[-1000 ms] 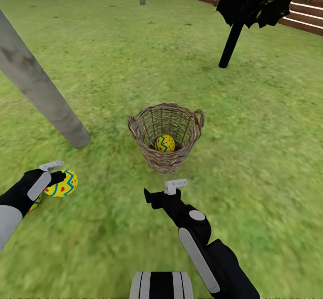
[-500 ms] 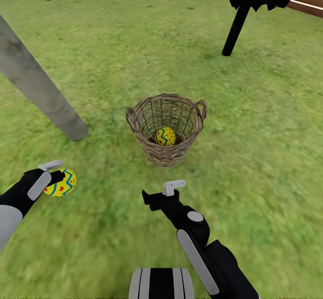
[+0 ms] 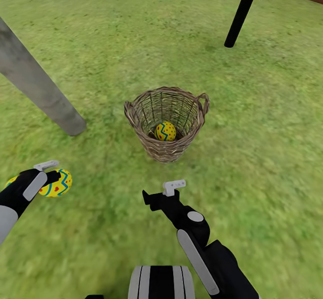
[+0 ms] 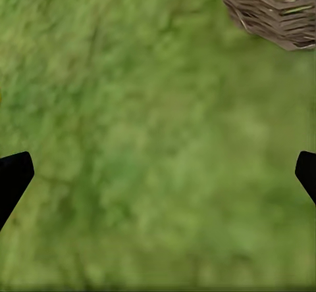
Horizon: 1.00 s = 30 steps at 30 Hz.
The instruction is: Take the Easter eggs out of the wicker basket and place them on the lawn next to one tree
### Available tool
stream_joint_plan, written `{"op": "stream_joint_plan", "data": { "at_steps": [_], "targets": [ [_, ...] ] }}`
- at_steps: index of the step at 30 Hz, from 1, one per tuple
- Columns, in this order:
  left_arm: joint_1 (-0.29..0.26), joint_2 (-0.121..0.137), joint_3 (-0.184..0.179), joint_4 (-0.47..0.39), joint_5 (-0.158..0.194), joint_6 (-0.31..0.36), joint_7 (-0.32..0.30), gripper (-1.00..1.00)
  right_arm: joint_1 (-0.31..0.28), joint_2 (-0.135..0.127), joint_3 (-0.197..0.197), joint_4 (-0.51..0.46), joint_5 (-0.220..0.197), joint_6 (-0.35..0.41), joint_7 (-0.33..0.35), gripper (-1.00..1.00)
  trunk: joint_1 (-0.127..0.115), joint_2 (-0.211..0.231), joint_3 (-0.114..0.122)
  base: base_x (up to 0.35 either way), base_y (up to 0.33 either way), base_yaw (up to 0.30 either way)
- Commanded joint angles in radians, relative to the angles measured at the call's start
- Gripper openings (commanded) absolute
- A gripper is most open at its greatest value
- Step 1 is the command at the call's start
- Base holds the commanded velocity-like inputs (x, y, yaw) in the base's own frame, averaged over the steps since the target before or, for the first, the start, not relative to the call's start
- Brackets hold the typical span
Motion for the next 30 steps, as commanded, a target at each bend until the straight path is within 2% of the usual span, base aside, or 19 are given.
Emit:
{"op": "stream_joint_plan", "data": {
  "at_steps": [1, 5, 10, 15, 18, 22, 27, 30],
  "targets": [
    [-0.001, 0.004, -0.008, -0.002, 0.011, 0.001, 0.009, -1.00, -0.001, 0.000, 0.001, -0.001, -0.010, 0.003, -0.010, 1.00, 0.000, 0.000, -0.001, 0.000, 0.000, 0.000],
    [-0.001, 0.011, -0.008, -0.003, 0.011, -0.029, 0.009, -1.00, -0.001, 0.001, 0.002, -0.001, -0.010, 0.003, -0.024, 1.00, 0.000, 0.000, -0.001, 0.000, 0.000, 0.000],
    [-0.001, 0.012, -0.009, -0.003, 0.011, -0.049, 0.009, -1.00, -0.001, 0.001, 0.002, -0.001, -0.011, 0.003, -0.031, 1.00, 0.002, -0.001, -0.020, 0.000, 0.000, 0.000],
    [-0.001, 0.012, -0.009, -0.004, 0.011, -0.052, 0.010, -1.00, -0.001, 0.001, 0.002, -0.001, -0.011, 0.003, -0.031, 1.00, 0.002, -0.001, -0.020, 0.000, 0.000, 0.000],
    [-0.001, 0.012, -0.009, -0.004, 0.011, -0.053, 0.010, -1.00, -0.001, 0.001, 0.002, -0.001, -0.011, 0.003, -0.031, 1.00, 0.003, -0.002, -0.032, 0.000, 0.000, 0.000],
    [-0.001, 0.011, -0.010, -0.005, 0.011, -0.054, 0.010, -1.00, -0.001, 0.001, 0.002, -0.001, -0.012, 0.003, -0.031, 1.00, 0.003, -0.002, -0.032, 0.000, 0.000, 0.000],
    [-0.001, 0.009, -0.010, -0.005, 0.011, -0.054, 0.010, -1.00, -0.001, 0.001, 0.002, -0.001, -0.012, 0.003, -0.031, 1.00, 0.006, -0.003, -0.051, 0.000, 0.000, 0.000],
    [-0.001, 0.009, -0.013, -0.005, 0.011, -0.055, 0.010, -1.00, -0.001, 0.001, 0.002, -0.001, -0.012, 0.003, -0.031, 1.00, 0.006, -0.003, -0.051, 0.000, 0.000, 0.000]
  ]
}}
